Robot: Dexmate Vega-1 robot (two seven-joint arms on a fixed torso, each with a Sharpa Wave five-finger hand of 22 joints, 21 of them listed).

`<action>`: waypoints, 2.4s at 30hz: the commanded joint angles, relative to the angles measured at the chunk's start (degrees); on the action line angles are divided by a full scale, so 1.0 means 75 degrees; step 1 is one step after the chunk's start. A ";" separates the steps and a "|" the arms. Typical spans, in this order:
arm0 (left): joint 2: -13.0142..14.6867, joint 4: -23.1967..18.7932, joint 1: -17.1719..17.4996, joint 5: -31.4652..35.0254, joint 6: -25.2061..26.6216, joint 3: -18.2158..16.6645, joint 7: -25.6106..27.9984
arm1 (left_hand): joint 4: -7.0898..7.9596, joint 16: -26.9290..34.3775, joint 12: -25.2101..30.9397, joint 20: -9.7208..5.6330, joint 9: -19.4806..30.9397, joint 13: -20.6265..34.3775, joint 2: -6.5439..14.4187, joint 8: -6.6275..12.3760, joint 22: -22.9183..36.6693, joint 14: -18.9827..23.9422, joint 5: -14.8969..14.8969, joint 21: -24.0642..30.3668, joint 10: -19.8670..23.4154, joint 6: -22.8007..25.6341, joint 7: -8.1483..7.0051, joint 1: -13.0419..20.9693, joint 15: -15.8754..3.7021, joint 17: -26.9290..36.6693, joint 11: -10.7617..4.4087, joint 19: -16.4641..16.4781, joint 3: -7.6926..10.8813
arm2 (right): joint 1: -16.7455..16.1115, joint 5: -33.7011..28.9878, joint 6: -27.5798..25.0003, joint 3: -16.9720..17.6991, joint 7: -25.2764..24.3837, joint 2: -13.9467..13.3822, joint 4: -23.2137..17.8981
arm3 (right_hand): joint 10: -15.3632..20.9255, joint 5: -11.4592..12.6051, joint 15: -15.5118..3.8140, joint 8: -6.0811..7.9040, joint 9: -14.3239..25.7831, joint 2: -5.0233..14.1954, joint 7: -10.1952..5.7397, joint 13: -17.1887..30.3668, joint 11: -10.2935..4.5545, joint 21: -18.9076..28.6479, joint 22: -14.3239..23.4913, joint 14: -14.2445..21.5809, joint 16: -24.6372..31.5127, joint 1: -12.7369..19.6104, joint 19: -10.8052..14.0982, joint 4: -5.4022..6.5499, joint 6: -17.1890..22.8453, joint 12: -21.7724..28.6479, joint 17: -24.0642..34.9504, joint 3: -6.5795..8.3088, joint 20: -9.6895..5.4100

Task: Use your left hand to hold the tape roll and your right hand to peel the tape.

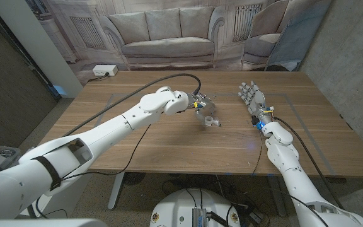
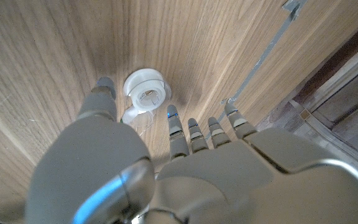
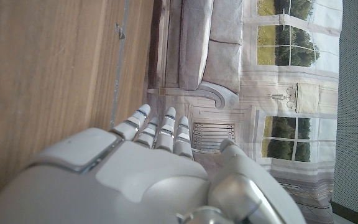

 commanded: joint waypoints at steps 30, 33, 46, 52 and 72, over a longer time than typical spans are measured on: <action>-0.0096 0.0226 0.0010 0.1131 -0.0151 0.0331 0.0841 | 0.0012 0.0071 0.0067 -0.0128 0.0063 0.0044 0.0180 0.0146 0.0030 0.0408 0.0018 0.0040 0.0573 0.1044 -0.0049 0.0560 -0.0250 -0.0005 -0.0155 0.0435 0.0016 | 0.0228 0.0049 0.0124 0.0111 0.0100 0.0008 0.0439 | 0.0132 -0.0002 -0.0028 0.0044 0.0009 0.0250 -0.0035 0.0024 0.0014 -0.0012 0.0035 0.0142 0.0052 0.0022 0.0075 0.0016 0.0165 0.0058 0.0019 -0.0037 -0.0498; -0.0057 0.0254 0.0081 0.1202 -0.0212 0.0314 0.1255 | 0.0000 0.0069 0.0069 -0.0174 0.0069 0.0045 0.0185 0.0187 0.0031 0.0441 0.0014 0.0059 0.0624 0.1188 -0.0041 0.0635 -0.0276 -0.0007 -0.0186 0.0508 0.0016 | 0.0248 0.0047 0.0131 0.0111 0.0109 0.0009 0.0466 | 0.0147 -0.0002 -0.0018 0.0048 0.0009 0.0247 -0.0032 0.0024 0.0018 -0.0009 0.0035 0.0142 0.0050 0.0022 0.0083 0.0016 0.0181 0.0062 0.0019 -0.0040 -0.0496; -0.0032 0.0213 0.0273 0.1556 -0.0116 0.0247 0.1855 | 0.0021 0.0153 0.0114 -0.0457 0.0126 0.0048 0.0736 0.1173 0.0053 0.1242 -0.0232 0.0209 0.1539 0.3931 0.0133 0.1472 -0.0768 0.0041 -0.0482 0.1041 0.0218 | 0.0284 0.0026 0.0138 0.0110 0.0088 0.0014 0.0508 | 0.0153 -0.0001 -0.0029 0.0044 0.0010 0.0246 -0.0039 0.0024 0.0012 -0.0009 0.0035 0.0157 0.0045 0.0023 0.0094 0.0015 0.0200 0.0058 0.0018 -0.0050 -0.0497; -0.0045 0.0173 0.0319 0.1648 -0.0034 0.0227 0.1792 | 0.0063 0.0145 0.0086 -0.0468 0.0223 0.0048 0.1274 0.1665 0.0060 0.1401 -0.0508 0.0243 0.1826 0.5015 0.0384 0.1896 -0.0816 0.0076 -0.0593 0.1124 0.0482 | 0.0278 0.0022 0.0127 0.0110 0.0073 0.0005 0.0468 | 0.0162 0.0000 -0.0024 0.0042 0.0010 0.0248 -0.0038 0.0024 0.0005 -0.0012 0.0035 0.0161 0.0044 0.0024 0.0093 0.0015 0.0205 0.0060 0.0018 -0.0051 -0.0494; 0.0001 -0.0022 0.1010 0.1848 0.0753 -0.0171 0.3210 | 0.0261 0.0063 -0.0110 -0.0572 0.0773 0.0066 0.1967 0.2053 0.0073 0.1346 -0.0850 0.0332 0.1700 0.4755 0.0870 0.2100 -0.0749 0.0131 -0.0281 0.1282 0.0767 | 0.0287 -0.0044 0.0066 0.0071 -0.0007 -0.0021 0.0377 | 0.0161 0.0003 -0.0035 0.0028 0.0010 0.0255 -0.0030 0.0024 -0.0002 -0.0017 0.0035 0.0157 0.0032 0.0037 0.0096 0.0007 0.0198 0.0050 0.0015 -0.0055 -0.0506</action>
